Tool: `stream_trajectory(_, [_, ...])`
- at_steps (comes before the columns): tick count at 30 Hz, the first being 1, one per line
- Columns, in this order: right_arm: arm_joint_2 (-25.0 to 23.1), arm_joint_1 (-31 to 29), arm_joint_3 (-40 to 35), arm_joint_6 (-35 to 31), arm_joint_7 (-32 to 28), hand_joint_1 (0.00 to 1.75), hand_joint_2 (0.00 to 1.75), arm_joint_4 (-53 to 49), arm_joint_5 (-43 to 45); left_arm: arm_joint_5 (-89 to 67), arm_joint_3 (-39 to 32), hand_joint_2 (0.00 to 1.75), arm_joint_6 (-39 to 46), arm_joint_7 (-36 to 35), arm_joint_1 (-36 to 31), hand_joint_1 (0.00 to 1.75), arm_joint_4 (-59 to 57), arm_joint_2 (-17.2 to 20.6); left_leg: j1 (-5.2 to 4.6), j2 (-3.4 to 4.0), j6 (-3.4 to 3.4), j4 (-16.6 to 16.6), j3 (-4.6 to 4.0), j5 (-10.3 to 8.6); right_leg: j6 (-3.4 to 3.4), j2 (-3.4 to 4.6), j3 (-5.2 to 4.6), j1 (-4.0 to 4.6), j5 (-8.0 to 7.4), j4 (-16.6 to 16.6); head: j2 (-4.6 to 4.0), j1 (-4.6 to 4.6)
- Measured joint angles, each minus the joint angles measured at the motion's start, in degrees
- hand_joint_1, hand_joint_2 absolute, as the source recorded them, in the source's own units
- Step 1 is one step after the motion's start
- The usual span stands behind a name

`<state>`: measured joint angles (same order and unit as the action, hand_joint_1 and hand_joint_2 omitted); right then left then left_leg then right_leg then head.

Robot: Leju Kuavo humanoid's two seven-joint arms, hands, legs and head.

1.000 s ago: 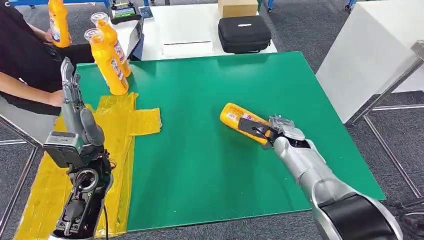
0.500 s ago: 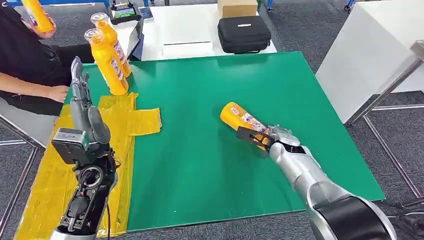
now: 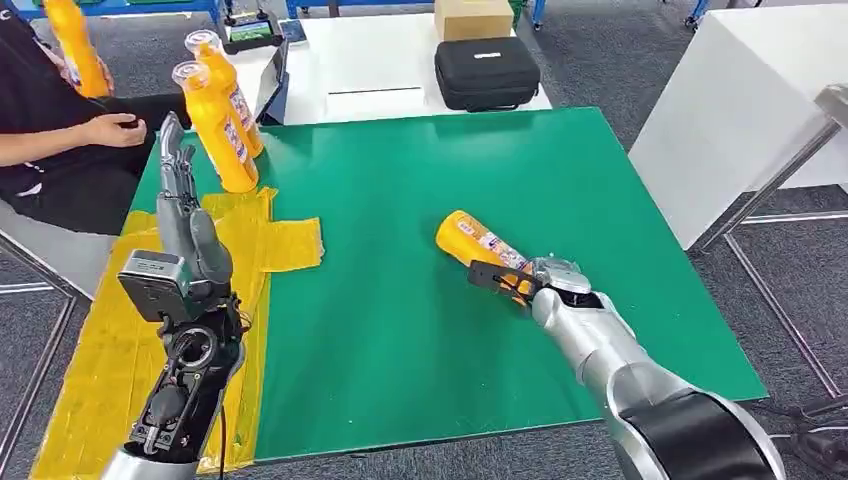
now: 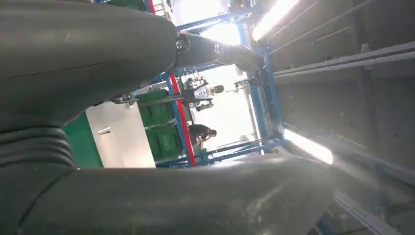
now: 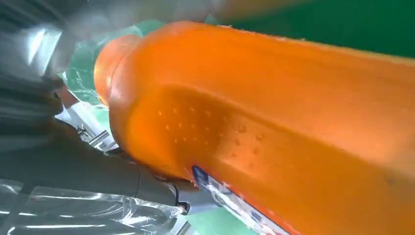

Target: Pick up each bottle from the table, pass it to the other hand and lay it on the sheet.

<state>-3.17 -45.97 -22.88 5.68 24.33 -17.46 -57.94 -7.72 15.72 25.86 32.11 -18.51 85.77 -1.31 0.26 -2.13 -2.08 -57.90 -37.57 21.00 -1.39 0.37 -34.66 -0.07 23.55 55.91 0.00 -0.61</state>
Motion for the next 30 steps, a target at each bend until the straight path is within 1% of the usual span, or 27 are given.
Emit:
stream_trajectory(23, [0.0, 0.3, 0.5, -0.3, -0.4, 1.75, 1.75, 0.0, 0.0, 1.0, 0.3, 0.0, 0.0, 0.9, -0.6, 0.0, -1.0, 0.2, 0.0, -0.01, 0.0, 0.0, 0.18, 0.0, 0.0, 0.0, 0.21, 0.0, 0.0, 0.0, 0.0, 0.02])
stream_trajectory(26, [0.0, 0.3, 0.8, -1.5, -1.9, 1.75, 1.75, 0.0, 0.5, 1.3, 0.3, 0.0, 0.0, 1.3, -0.6, 0.0, -1.1, 0.3, 0.0, -0.01, 0.0, 0.0, 0.18, 0.0, 0.0, 0.0, 0.21, 0.01, 0.0, 0.0, 0.0, 0.02])
stream_trajectory(30, [0.0, 0.7, 2.1, -4.8, -5.7, 1.75, 1.75, 0.0, 1.1, 1.5, 0.3, 0.0, 0.2, 1.4, -0.3, 0.0, -1.1, 0.6, 0.0, 0.02, 0.02, 0.0, 0.14, 0.01, 0.04, 0.1, 0.21, 0.01, -0.06, 0.0, 0.0, 0.02])
